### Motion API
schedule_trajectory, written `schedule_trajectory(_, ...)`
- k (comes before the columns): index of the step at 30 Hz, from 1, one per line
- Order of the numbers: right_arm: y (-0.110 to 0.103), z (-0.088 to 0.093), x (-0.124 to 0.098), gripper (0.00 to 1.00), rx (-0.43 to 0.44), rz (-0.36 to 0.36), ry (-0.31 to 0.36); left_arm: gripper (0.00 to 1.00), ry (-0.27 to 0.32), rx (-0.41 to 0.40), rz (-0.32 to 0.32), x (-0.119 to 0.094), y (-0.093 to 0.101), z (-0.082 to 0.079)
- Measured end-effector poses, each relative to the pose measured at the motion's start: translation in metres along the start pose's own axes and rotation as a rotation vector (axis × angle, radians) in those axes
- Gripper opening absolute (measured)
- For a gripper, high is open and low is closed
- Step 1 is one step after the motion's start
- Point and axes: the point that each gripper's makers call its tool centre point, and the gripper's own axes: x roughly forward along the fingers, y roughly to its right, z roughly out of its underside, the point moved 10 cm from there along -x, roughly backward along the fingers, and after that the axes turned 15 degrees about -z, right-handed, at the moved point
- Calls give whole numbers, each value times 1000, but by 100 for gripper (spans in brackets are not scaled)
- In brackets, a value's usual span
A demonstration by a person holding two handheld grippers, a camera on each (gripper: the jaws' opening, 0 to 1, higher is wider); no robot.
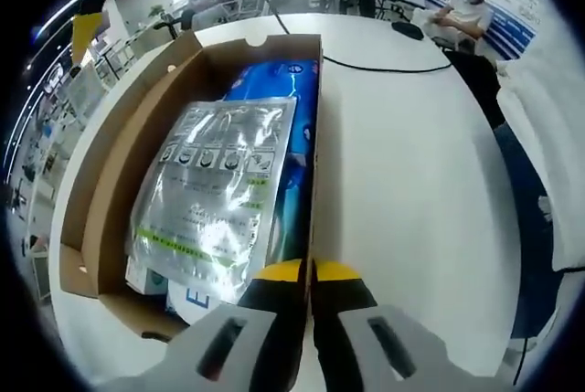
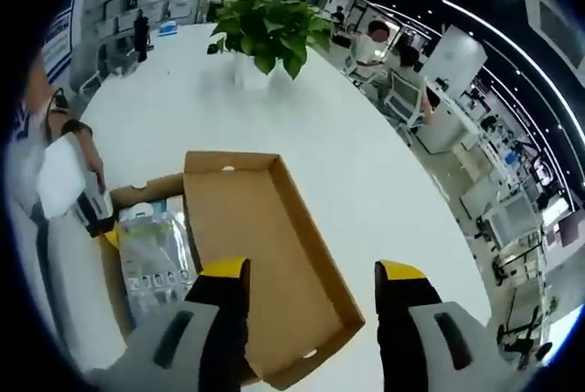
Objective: Operate the shoe box by opening the lid, removing the specified soft item, and placing it in the target area until the item is outside and the box remains undamaged.
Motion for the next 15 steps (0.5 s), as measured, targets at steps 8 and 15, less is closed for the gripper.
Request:
schedule_trajectory(8, -55, 16, -24, 60, 54, 58, 15, 1, -2, 38, -2, 2, 1, -1)
schedule_trajectory(15, -88, 30, -25, 62, 78, 67, -4, 1, 4, 43, -8, 3, 3, 2)
